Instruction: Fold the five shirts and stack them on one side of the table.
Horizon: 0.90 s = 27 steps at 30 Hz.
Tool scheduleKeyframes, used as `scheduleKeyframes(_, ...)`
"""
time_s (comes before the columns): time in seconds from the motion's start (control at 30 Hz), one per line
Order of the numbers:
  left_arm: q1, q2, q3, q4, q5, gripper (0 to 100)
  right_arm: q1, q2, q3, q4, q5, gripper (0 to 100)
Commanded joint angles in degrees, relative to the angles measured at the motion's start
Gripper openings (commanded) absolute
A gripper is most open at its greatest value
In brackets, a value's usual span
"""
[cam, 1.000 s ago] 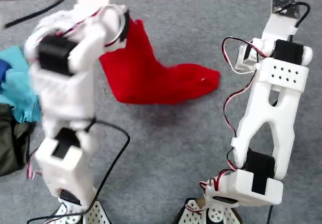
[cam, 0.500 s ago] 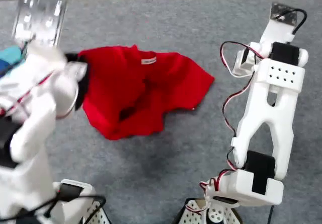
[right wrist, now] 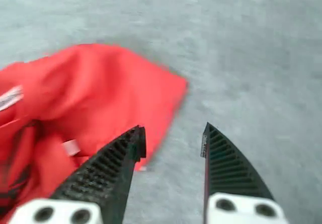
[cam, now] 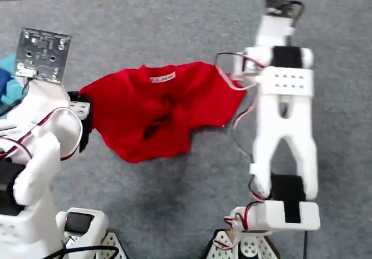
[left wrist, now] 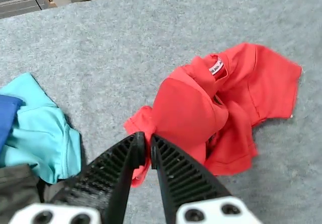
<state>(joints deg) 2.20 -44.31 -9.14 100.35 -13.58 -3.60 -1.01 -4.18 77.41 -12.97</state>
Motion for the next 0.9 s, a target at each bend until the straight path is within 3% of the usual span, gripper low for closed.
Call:
scheduleKeyframes(0.0,1.7,-0.4,-0.1,0.4,2.9,2,-8.1,-3.8,-6.5,0.8,1.8,18.8)
scheduleKeyframes(0.17,4.9,0.0,0.0,0.4,4.8,2,-17.6,-3.3,-18.0,5.2,1.8,18.8)
scheduleKeyframes(0.3,7.9,0.0,0.9,0.4,5.0,3,-18.8,-3.3,-20.6,4.8,1.8,18.8)
scheduleKeyframes(0.4,8.8,-0.2,3.2,0.4,5.6,15,-17.7,-3.2,-20.0,5.1,1.8,18.8)
scheduleKeyframes(0.5,7.7,-0.6,4.1,0.4,12.1,33,-15.9,-3.3,-19.2,4.8,1.8,18.8)
scheduleKeyframes(0.57,5.5,-0.6,3.9,0.4,15.6,36,-14.7,-3.3,-18.9,5.1,1.8,18.8)
scheduleKeyframes(0.7,0.4,-0.6,0.5,0.4,15.4,37,-13.7,-3.3,-18.9,5.4,1.9,18.8)
scheduleKeyframes(0.87,-20.8,-0.6,-2.7,0.4,7.0,37,-21.7,-3.2,-18.8,10.2,2.1,18.8)
